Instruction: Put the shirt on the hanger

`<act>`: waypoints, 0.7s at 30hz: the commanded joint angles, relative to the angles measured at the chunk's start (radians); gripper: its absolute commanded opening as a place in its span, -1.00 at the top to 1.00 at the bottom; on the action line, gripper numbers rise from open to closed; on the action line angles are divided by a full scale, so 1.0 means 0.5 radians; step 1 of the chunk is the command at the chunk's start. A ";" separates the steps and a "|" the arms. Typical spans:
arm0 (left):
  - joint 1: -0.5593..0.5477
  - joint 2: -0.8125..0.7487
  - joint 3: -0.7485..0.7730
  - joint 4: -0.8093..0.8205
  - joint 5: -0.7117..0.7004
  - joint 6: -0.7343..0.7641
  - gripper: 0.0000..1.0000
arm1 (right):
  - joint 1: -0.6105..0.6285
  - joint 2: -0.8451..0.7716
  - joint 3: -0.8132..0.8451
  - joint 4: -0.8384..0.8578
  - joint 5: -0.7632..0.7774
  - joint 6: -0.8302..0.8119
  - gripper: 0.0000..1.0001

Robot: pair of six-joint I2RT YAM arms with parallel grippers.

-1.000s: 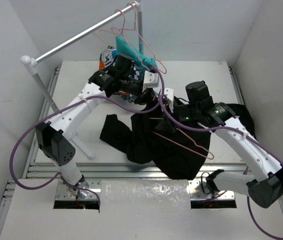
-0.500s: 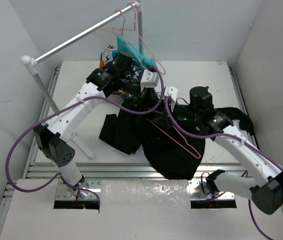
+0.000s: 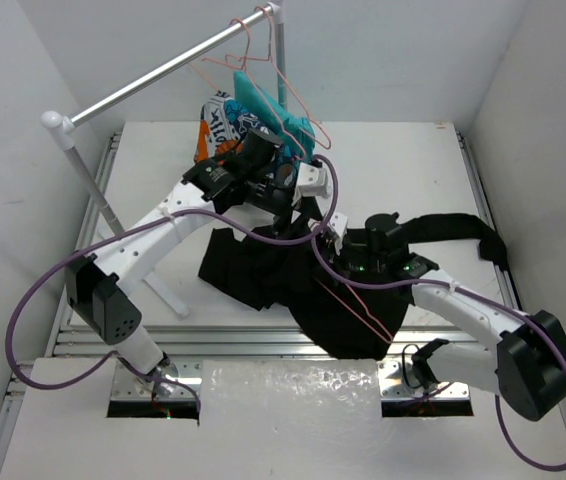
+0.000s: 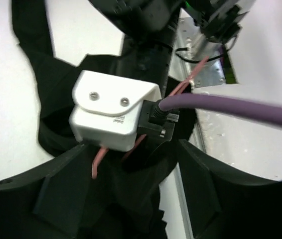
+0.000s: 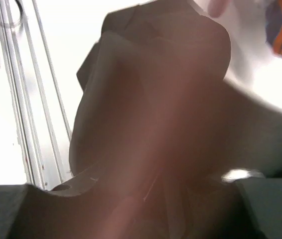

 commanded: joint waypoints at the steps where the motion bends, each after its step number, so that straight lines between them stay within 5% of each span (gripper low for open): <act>1: -0.015 -0.147 -0.023 0.078 -0.182 0.014 -0.33 | -0.011 0.013 -0.110 0.218 -0.029 0.016 1.00; 5: 0.006 -0.181 -0.241 0.164 -0.465 0.082 -0.42 | -0.011 0.038 -0.168 0.267 -0.063 -0.012 1.00; 11: 0.166 -0.212 -0.385 0.078 -0.247 0.459 -0.50 | -0.011 0.111 -0.144 0.261 -0.115 -0.033 1.00; 16: 0.338 -0.209 -0.572 -0.011 -0.207 1.019 -0.59 | -0.011 0.151 -0.128 0.221 -0.155 -0.080 1.00; 21: 0.402 -0.224 -0.881 -0.259 -0.149 1.793 -0.99 | -0.011 0.130 -0.107 0.196 -0.188 -0.083 1.00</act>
